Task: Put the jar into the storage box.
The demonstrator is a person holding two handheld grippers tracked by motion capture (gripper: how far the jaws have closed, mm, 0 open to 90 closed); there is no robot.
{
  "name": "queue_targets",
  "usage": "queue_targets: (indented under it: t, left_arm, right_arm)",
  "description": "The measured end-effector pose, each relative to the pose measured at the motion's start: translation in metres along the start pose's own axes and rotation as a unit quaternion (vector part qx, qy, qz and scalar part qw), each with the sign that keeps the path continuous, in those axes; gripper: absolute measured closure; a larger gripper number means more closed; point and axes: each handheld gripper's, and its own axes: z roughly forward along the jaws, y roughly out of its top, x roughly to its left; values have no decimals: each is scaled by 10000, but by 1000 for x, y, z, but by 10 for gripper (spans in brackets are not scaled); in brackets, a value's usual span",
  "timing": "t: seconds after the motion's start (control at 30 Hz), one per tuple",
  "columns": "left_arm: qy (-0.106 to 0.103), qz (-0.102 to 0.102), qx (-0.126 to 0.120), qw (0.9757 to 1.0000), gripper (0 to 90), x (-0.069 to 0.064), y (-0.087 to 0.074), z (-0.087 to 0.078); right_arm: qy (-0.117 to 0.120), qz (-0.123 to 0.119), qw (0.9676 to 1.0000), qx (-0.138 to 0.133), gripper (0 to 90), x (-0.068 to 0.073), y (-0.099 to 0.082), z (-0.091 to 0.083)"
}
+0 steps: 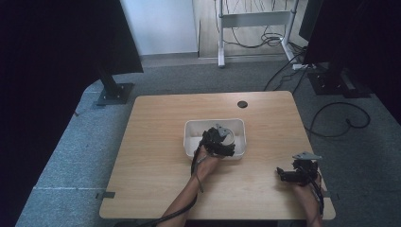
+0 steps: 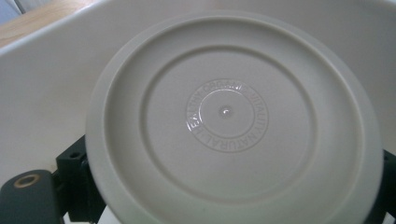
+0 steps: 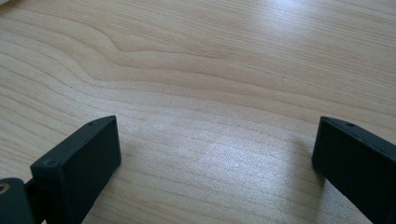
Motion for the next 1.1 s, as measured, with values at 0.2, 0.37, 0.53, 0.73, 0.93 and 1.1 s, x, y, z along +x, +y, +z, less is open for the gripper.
queue_targets:
  t: [0.2, 0.37, 0.53, 0.73, 0.93, 1.1]
  left_arm:
    - [-4, -135, 32, 9999, 99, 1, 0, 1]
    - [-68, -283, 95, 9995, 98, 4, 1, 1]
    - [-93, -300, 140, 9994, 96, 5, 2, 1]
    - [-106, -266, 122, 9995, 53, 6, 3, -1]
    - [-113, -254, 85, 9996, 46, 6, 4, -5]
    - [-134, -261, 51, 9996, 46, 6, 5, -9]
  right_arm:
    - [3, -2, 10000, 1, 9, 0, 0, 0]
    - [6, -4, 10000, 2, 9, 0, 0, 0]
    - [7, -7, 10000, 2, 9, 0, 0, 0]
    - [7, -10, 10000, 0, 9, 0, 0, 0]
    - [8, -10, 10000, 0, 9, 0, 0, 0]
    - [9, -10, 10000, 0, 9, 0, 0, 0]
